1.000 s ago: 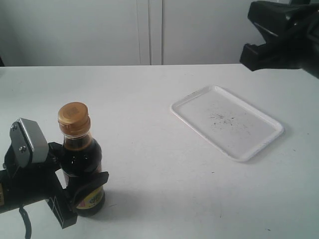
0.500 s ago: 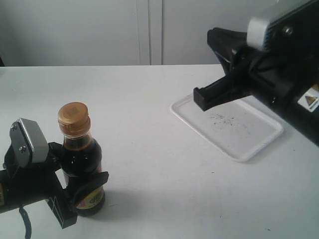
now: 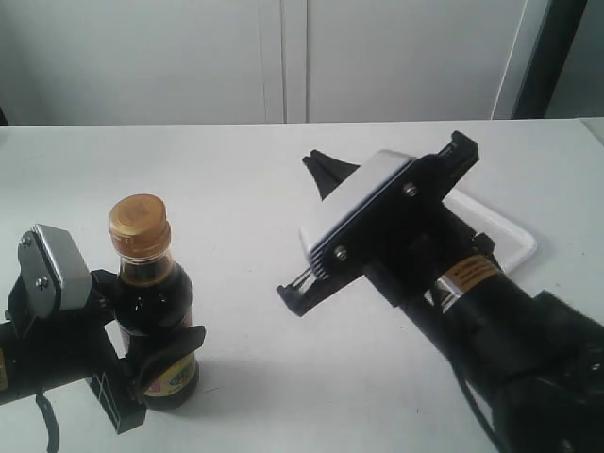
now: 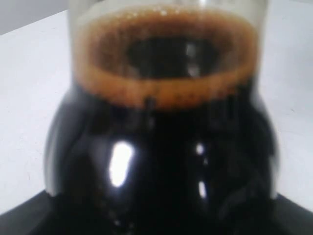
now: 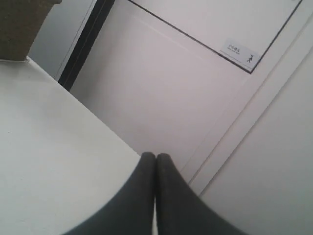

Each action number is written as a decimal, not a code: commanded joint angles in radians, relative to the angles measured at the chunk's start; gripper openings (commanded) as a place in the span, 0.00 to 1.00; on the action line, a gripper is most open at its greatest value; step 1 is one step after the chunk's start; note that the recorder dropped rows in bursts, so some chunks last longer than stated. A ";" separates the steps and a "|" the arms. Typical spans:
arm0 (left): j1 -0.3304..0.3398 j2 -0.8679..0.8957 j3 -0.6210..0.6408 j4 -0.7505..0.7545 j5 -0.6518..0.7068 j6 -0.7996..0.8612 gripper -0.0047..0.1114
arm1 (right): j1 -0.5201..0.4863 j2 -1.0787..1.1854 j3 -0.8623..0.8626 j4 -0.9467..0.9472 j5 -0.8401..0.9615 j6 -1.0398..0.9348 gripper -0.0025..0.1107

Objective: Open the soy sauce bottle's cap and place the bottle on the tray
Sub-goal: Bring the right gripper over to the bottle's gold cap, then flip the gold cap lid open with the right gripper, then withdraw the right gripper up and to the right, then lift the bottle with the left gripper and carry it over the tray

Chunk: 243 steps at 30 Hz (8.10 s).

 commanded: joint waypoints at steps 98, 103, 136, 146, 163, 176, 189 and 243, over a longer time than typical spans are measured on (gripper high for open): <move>-0.007 -0.002 0.005 0.042 -0.018 0.003 0.04 | -0.045 0.064 -0.258 -0.273 0.209 0.410 0.02; -0.007 -0.002 0.005 0.042 -0.018 0.003 0.04 | -0.098 0.050 -0.281 -0.286 0.341 0.410 0.02; -0.007 -0.002 0.005 0.024 -0.018 0.002 0.04 | -0.625 0.046 -0.609 -0.496 1.846 0.630 0.02; -0.007 -0.013 -0.006 -0.036 -0.018 0.002 0.04 | -0.628 0.046 -0.609 -0.503 1.794 0.630 0.02; -0.007 -0.168 -0.071 -0.141 -0.018 -0.076 0.04 | -0.628 0.046 -0.609 -0.503 1.737 0.630 0.02; -0.007 -0.141 -0.232 -0.139 -0.018 -0.168 0.04 | -0.803 0.046 -0.609 -0.503 1.659 0.630 0.02; -0.175 0.022 -0.454 -0.197 -0.018 -0.178 0.04 | -0.915 0.046 -0.591 -0.468 1.573 0.641 0.02; -0.424 0.773 -1.508 -0.221 0.405 -0.312 0.04 | -0.994 0.170 -0.583 -0.417 1.451 0.645 0.02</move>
